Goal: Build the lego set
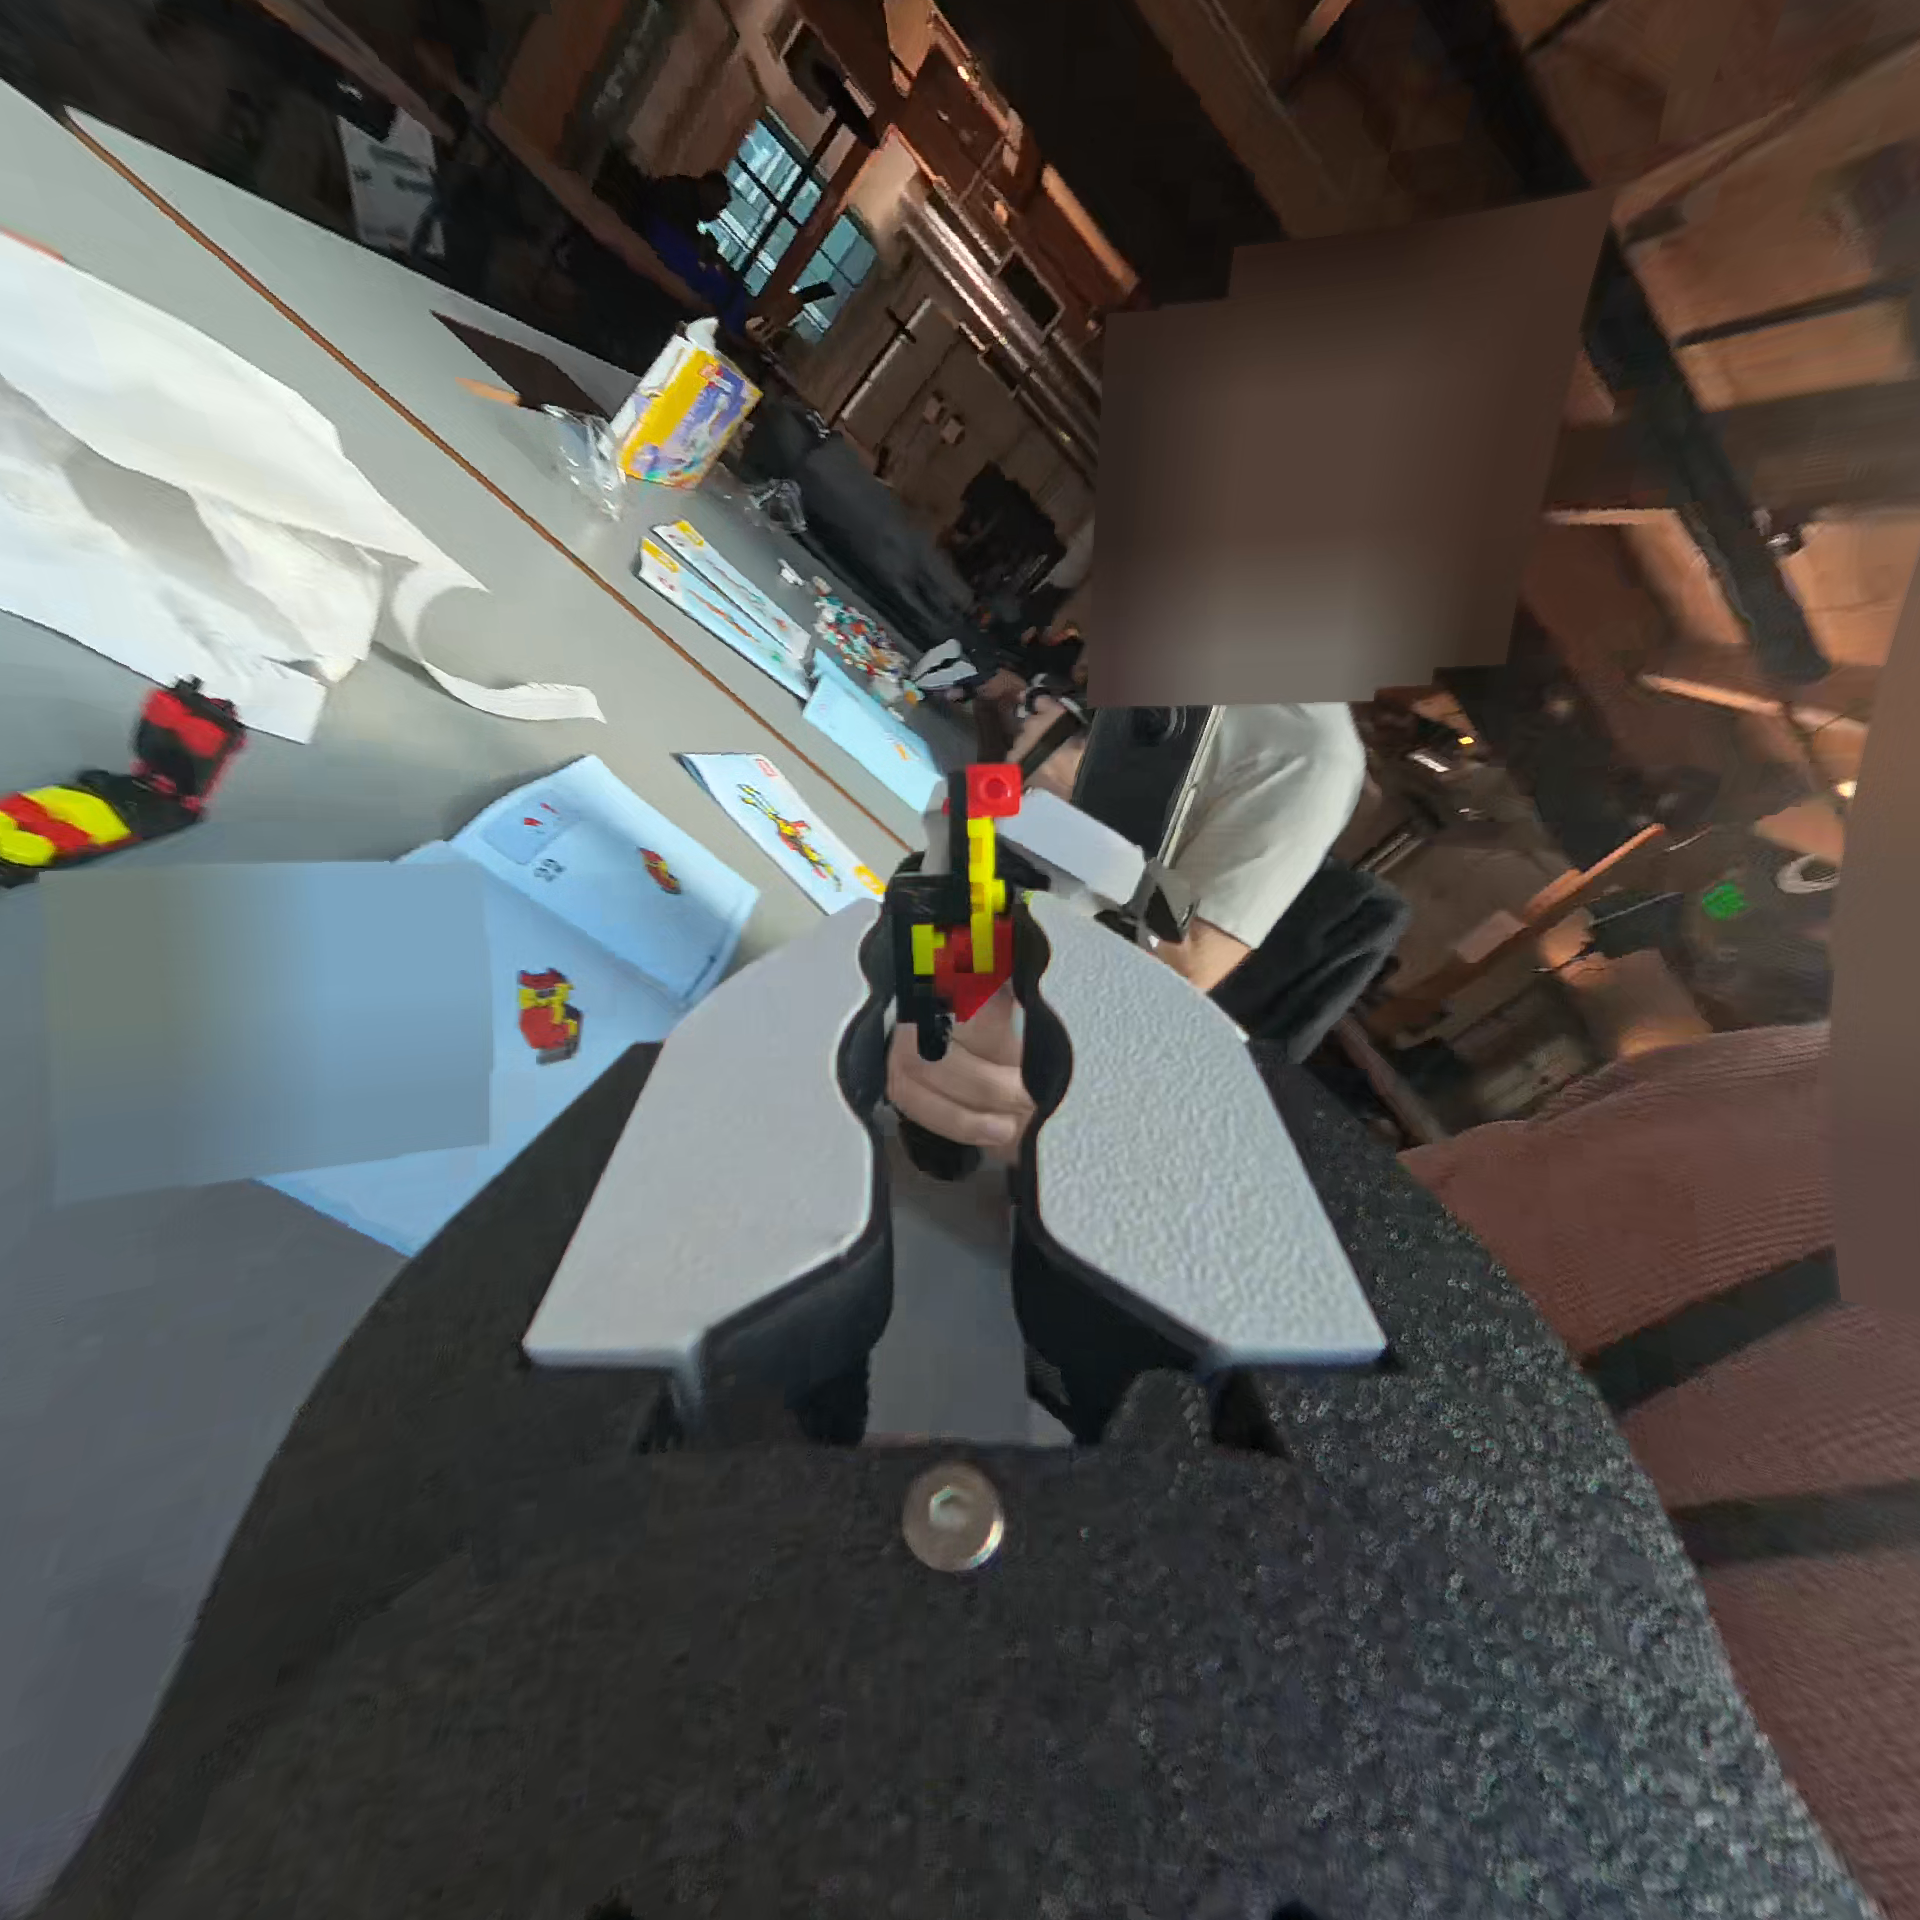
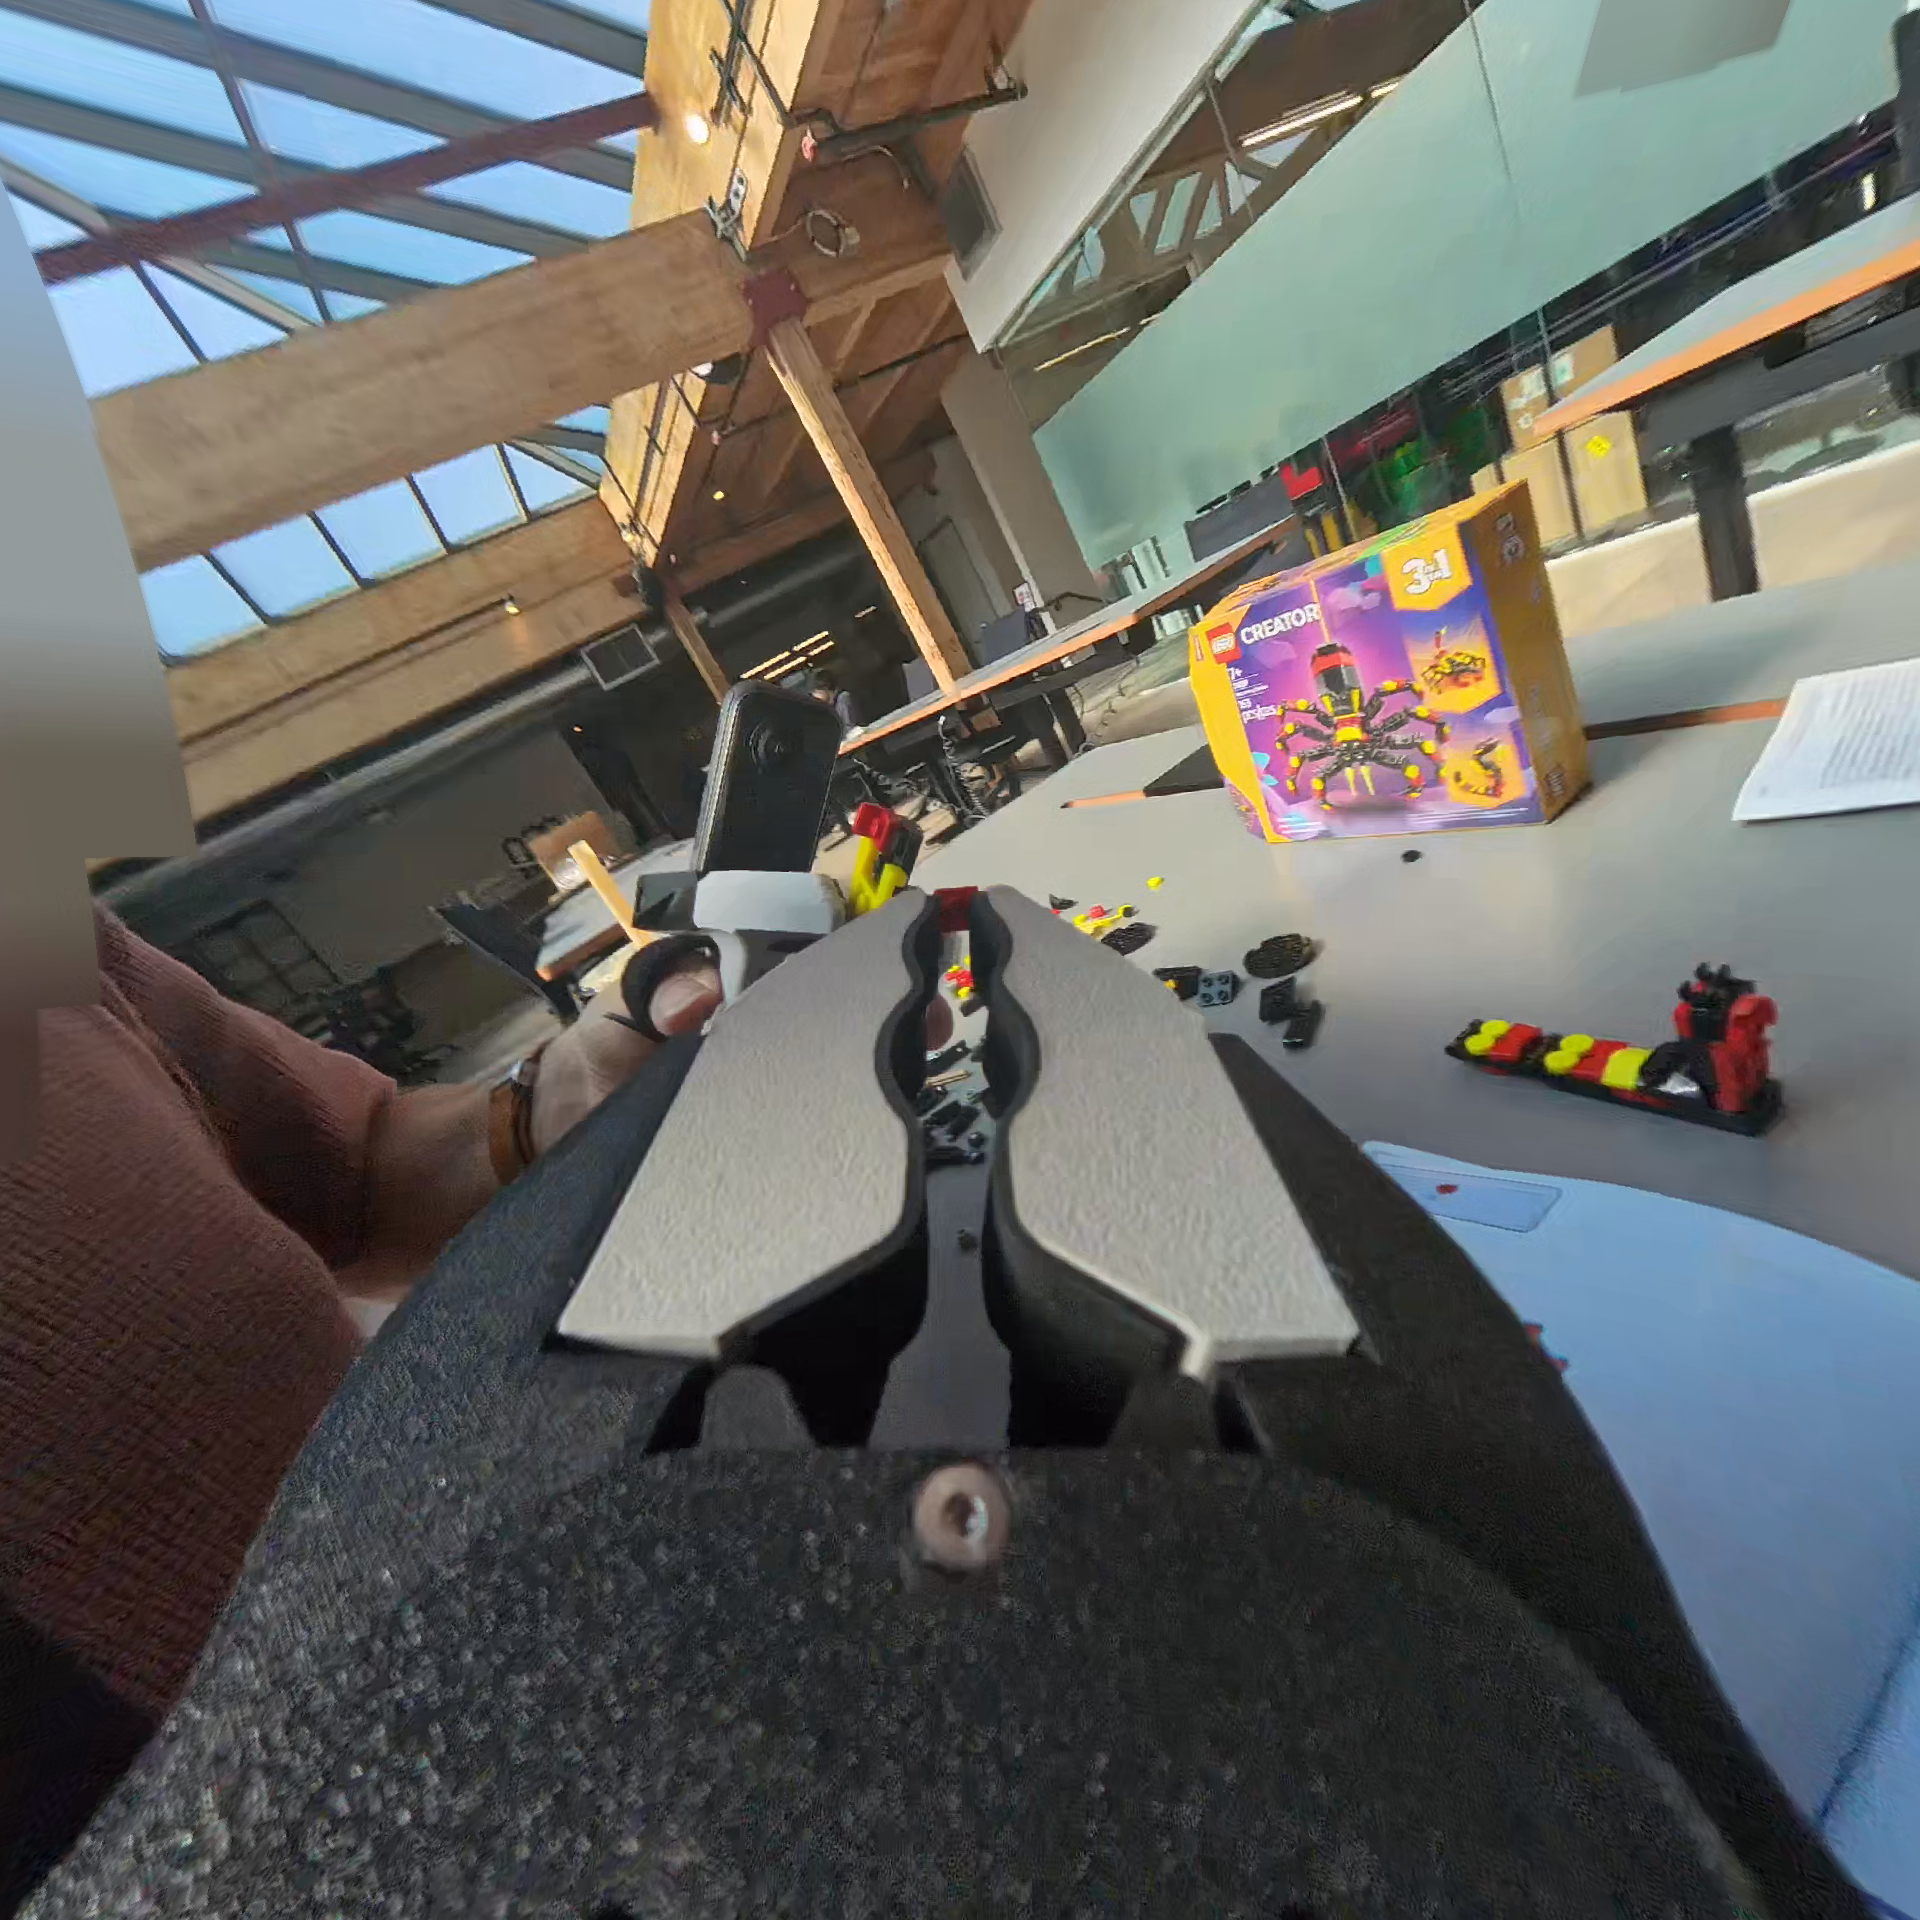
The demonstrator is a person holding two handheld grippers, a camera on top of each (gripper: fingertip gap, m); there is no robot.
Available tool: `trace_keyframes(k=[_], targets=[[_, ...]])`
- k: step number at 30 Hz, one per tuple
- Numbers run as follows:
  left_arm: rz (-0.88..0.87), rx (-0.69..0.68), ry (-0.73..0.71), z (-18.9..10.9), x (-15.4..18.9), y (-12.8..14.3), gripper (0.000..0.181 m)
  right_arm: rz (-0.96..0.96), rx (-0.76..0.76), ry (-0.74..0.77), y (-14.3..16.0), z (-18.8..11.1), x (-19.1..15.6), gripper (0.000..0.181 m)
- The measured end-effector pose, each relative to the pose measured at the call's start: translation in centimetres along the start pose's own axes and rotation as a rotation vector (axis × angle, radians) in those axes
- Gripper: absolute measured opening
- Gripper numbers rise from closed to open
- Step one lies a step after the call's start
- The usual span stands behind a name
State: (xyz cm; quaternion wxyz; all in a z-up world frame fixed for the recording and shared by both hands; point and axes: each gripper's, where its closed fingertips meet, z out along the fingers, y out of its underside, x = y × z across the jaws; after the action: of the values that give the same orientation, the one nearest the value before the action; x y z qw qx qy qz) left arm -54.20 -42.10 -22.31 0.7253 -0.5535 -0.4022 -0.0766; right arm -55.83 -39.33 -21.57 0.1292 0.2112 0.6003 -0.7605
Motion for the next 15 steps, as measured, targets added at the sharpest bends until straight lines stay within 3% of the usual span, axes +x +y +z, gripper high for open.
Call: trace_keyframes(k=[4,7,9,15], targets=[[-0.271,-0.068,0.097,1.3,0.8,1.9,0.021,-0.392,-0.114,0.074,0.5,-1.0,-0.5,0.005],[-0.295,-0.094,0.03,1.9,0.2,3.6,0.021,-0.606,-0.249,0.159,1.6,-1.6,0.7,0.005],[-0.173,-0.088,-0.014,2.1,0.0,4.2,0.021,-0.372,-0.291,0.103,2.7,-1.5,-0.1,0.005],[0.189,-0.015,-0.062,2.1,0.4,4.3,0.021,0.175,-0.121,-0.024,1.3,-2.6,-1.7,0.001]])
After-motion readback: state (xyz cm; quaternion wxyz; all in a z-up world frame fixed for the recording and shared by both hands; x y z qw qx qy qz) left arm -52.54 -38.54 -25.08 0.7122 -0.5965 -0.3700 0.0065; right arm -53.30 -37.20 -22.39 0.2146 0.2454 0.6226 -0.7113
